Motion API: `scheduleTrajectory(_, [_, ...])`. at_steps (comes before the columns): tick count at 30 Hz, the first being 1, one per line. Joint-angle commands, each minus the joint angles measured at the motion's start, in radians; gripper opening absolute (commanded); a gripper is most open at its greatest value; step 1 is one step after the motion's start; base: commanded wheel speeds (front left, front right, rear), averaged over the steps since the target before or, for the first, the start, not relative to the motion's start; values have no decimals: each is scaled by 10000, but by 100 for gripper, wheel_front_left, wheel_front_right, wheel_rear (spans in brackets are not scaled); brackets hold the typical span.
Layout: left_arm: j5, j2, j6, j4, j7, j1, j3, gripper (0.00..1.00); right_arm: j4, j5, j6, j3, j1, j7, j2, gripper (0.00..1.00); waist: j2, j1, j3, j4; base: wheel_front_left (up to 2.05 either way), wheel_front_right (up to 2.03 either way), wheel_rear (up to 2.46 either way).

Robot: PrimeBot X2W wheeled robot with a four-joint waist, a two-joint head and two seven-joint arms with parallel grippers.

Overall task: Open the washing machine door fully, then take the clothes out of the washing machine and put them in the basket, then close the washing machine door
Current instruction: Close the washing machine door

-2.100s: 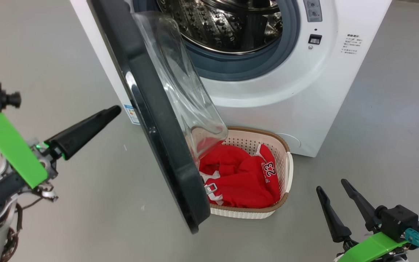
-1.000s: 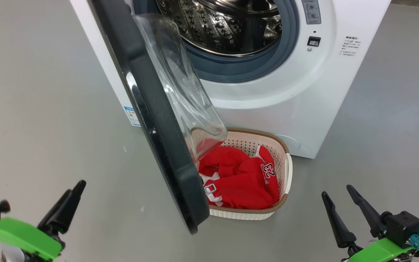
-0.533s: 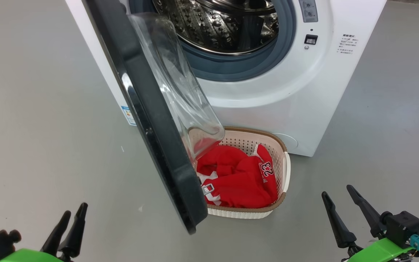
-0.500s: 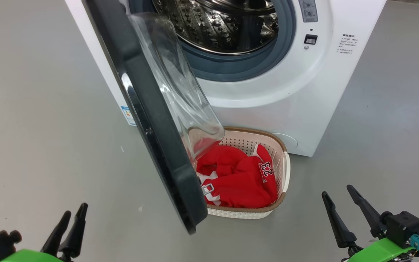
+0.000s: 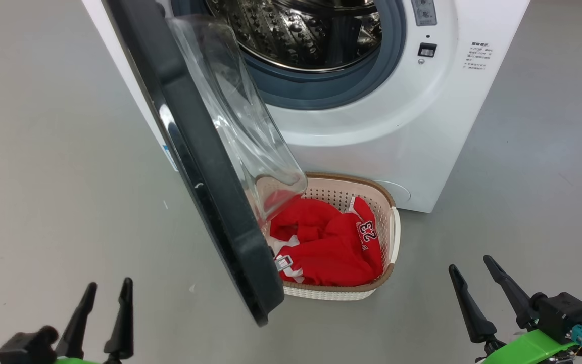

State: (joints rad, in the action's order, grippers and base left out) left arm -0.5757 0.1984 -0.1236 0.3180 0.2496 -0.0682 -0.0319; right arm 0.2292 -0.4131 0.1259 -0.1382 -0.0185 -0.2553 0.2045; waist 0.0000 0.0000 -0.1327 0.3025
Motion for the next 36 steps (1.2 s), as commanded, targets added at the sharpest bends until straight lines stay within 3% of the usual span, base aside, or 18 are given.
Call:
scheduleTrajectory(1, [223, 197, -18, -285, 120, -116, 452, 100, -247, 62, 48, -145, 148, -65, 133, 100, 0, 0, -7, -4, 0, 0, 0])
scheduleTrajectory(8, [2648, -959, -53, -1031, 121, 341, 1370, 100, -225, 89, 48, -116, 159, -65, 125, 100, 0, 0, 35, -42, 0, 0, 0])
scheduleTrajectory(17, [2854, -1340, -68, -1253, 121, 496, 1547, 100, -222, 95, 48, -47, 124, -65, 117, 100, 0, 0, 61, -43, 0, 0, 0])
scheduleTrajectory(29, [2731, -1169, -70, -1710, 122, 382, 1575, 100, -234, 89, 48, -55, 108, -65, 79, 100, 0, 0, 66, -13, 0, 0, 0])
scheduleTrajectory(30, [2657, -1128, -70, -1751, 122, 340, 1543, 85, -235, 88, 48, -57, 119, -65, 79, 100, 0, 0, 53, -12, 0, 0, 0])
scheduleTrajectory(31, [2573, -1077, -70, -1824, 122, 289, 1519, 49, -234, 86, 48, -58, 129, -65, 79, 100, 0, 0, 44, -10, 0, 0, 0])
scheduleTrajectory(33, [2315, -1013, -70, -1926, 122, 198, 1525, 0, -231, 82, 48, -70, 148, -65, 79, 100, 0, 0, 29, -12, 0, 0, 0])
scheduleTrajectory(36, [1886, -793, -70, -2060, 122, 15, 1427, 0, -225, 80, 48, -91, 167, -65, 74, 100, 0, 0, 6, -7, 0, 0, 0])
